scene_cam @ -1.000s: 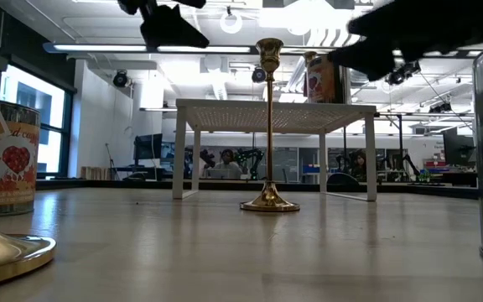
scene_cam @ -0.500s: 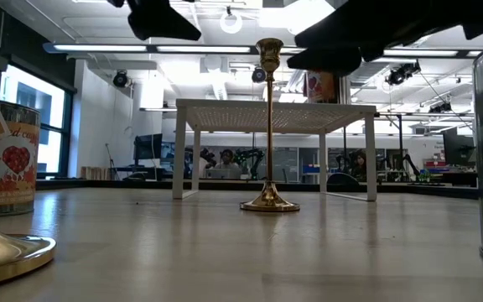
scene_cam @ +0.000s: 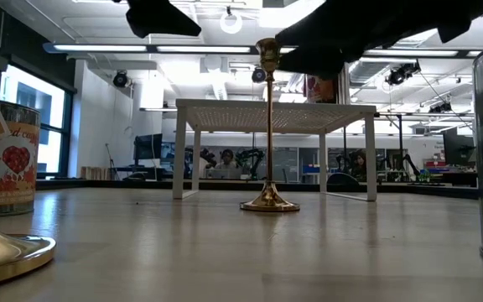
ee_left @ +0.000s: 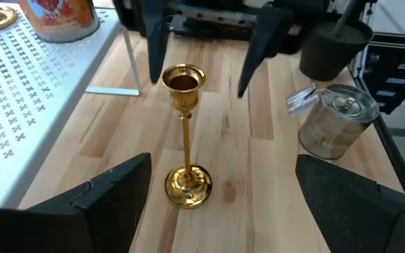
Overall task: Pick & Place candle stick holders
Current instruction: Put the top gold candle holder on the shelf aligned with the other gold candle holder
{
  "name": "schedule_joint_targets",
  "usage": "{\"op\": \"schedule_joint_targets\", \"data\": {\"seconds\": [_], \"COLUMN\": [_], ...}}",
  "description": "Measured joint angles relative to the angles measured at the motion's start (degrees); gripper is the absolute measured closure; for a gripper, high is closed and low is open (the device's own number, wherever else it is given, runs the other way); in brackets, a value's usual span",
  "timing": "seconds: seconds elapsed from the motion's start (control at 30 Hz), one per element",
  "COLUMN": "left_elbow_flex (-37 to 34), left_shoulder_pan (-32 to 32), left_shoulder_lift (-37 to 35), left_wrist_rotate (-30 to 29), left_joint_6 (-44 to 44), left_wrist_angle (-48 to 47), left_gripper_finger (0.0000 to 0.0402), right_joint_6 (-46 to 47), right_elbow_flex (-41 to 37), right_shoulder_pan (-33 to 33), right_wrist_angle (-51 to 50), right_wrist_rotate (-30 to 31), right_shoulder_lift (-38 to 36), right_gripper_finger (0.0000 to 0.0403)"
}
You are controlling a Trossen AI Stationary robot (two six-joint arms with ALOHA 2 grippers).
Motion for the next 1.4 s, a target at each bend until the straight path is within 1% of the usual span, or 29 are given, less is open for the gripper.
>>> {"op": "schedule_joint_targets", "data": {"seconds": [0.3, 0.5, 0.7, 0.8, 1.0, 1.2, 1.4], "left_elbow_flex": [0.0, 0.0, 0.15, 0.0, 0.13, 0.06, 0.04], "left_shoulder_pan": [0.0, 0.02, 0.02, 0.02, 0.04, 0.02, 0.04], "left_shoulder_lift": [0.04, 0.18, 1.56, 2.38, 3.35, 4.76, 7.23], "left_wrist_rotate": [0.02, 0.59, 0.92, -0.31, -0.9, -4.68, -7.13], "left_joint_6": [0.09, 0.09, 0.1, 0.09, 0.13, 0.33, 0.35], "left_wrist_angle": [-0.5, -0.42, 0.59, 0.54, 1.85, 1.81, 4.45], "left_gripper_finger": [0.0055, 0.0055, 0.0055, 0.0055, 0.0055, 0.0055, 0.0055], "right_joint_6": [-0.04, -0.11, -0.12, -0.12, -0.12, -0.12, -0.1], "right_elbow_flex": [0.0, -0.01, -0.02, -0.04, -0.07, -0.07, -0.07], "right_shoulder_pan": [-0.5, -0.52, -1.98, -2.86, -3.02, -3.02, -3.02], "right_wrist_angle": [0.6, 0.76, 1.05, 1.53, 1.95, 1.95, 2.17], "right_wrist_rotate": [-0.96, -1.27, -1.96, -4.74, -4.74, -5.77, -5.77], "right_shoulder_lift": [0.64, 0.64, 0.64, 0.64, 0.66, 0.66, 0.66], "right_gripper_finger": [0.0068, 0.01, 0.014, 0.0156, 0.0172, 0.0188, 0.0201]}}
